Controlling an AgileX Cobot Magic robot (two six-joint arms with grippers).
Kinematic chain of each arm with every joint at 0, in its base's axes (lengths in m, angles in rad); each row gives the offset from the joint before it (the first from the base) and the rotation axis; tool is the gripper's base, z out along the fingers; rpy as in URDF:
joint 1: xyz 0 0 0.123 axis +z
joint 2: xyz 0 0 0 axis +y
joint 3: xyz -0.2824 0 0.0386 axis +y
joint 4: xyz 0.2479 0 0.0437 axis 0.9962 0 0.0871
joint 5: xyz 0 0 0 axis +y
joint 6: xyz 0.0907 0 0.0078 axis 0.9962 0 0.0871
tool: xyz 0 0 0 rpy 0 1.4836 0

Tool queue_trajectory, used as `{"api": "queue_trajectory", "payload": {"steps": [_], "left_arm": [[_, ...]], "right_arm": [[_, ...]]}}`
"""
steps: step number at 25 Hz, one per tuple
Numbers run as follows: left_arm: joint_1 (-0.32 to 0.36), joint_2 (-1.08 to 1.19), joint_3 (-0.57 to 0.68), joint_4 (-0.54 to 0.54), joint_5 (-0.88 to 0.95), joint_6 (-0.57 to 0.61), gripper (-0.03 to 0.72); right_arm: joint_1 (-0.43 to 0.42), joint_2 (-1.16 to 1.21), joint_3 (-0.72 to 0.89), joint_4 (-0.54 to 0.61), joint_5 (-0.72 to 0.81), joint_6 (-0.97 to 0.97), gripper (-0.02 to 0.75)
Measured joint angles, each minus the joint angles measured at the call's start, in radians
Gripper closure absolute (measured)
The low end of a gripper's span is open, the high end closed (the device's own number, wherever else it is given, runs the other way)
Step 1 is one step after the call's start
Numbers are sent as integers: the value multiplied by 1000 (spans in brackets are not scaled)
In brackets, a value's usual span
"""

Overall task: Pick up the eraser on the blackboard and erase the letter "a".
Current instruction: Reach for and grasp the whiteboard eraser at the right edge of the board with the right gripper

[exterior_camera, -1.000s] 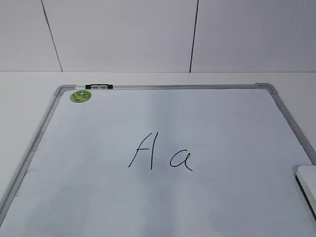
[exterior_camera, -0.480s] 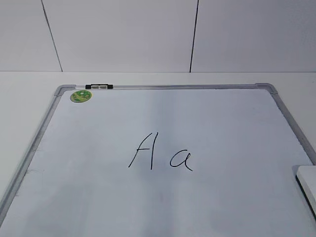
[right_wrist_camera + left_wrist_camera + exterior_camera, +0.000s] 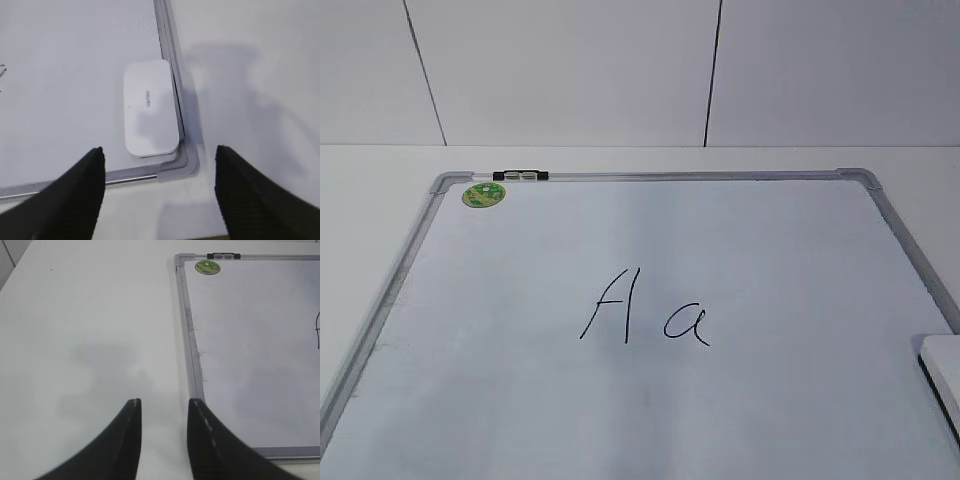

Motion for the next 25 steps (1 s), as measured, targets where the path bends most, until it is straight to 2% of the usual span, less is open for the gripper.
{"api": "queue_trajectory", "payload": {"steps": [6,14,21,25], "left_arm": [[0,0,0,0,0,0,454],[0,0,0,0,0,0,454],[0,0,0,0,0,0,454],[0,0,0,0,0,0,454]], "right_arm": [[0,184,-7,13,14,1,167],[0,369,-18,1,10,1,156],[0,524,-26,-6,-61,1,156],[0,611,-51,-7,-154,1,155]]}}
